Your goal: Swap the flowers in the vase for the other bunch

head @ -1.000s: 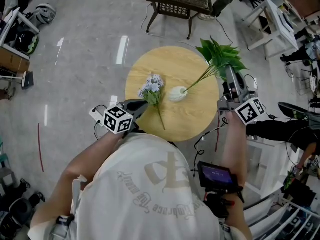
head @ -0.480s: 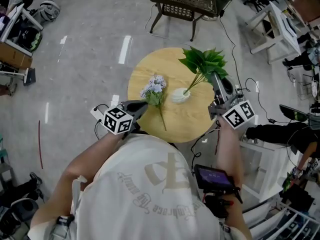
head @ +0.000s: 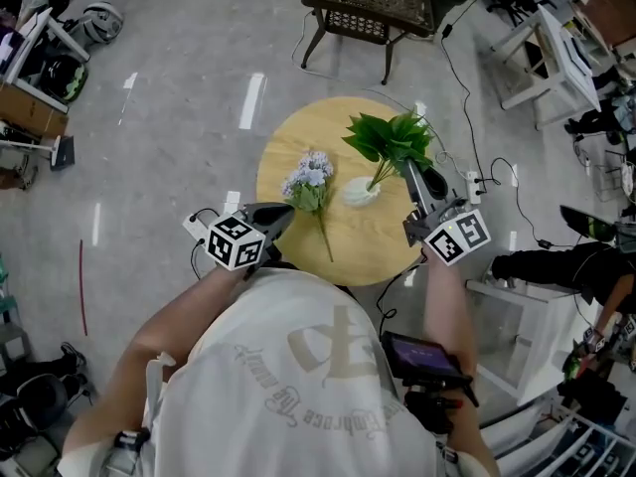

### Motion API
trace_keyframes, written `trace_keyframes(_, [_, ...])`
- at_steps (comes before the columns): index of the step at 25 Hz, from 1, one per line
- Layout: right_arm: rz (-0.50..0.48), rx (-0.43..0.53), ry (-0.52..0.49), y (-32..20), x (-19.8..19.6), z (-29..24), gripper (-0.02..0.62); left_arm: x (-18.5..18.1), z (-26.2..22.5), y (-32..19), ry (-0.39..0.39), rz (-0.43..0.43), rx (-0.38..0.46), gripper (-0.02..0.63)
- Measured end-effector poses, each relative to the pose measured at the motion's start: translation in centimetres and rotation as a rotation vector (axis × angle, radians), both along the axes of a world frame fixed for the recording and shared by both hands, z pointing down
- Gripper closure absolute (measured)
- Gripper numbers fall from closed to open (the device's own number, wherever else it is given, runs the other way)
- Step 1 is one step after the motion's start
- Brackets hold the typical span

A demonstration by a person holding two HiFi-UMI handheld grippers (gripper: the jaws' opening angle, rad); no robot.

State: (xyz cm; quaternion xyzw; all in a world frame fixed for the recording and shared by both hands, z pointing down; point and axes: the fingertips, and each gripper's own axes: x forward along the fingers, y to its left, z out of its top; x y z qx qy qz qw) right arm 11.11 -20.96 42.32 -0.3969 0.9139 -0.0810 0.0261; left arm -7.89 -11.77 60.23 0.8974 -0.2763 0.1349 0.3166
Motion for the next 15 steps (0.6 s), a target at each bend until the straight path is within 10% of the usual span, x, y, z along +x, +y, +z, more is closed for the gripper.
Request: trace_keyframes(15, [0.023,-0.02,0.067,1.2,-0.7,3.9,0.575,-0.4,0.0,0.6,-0.014,-0.001,-0.003,0.589])
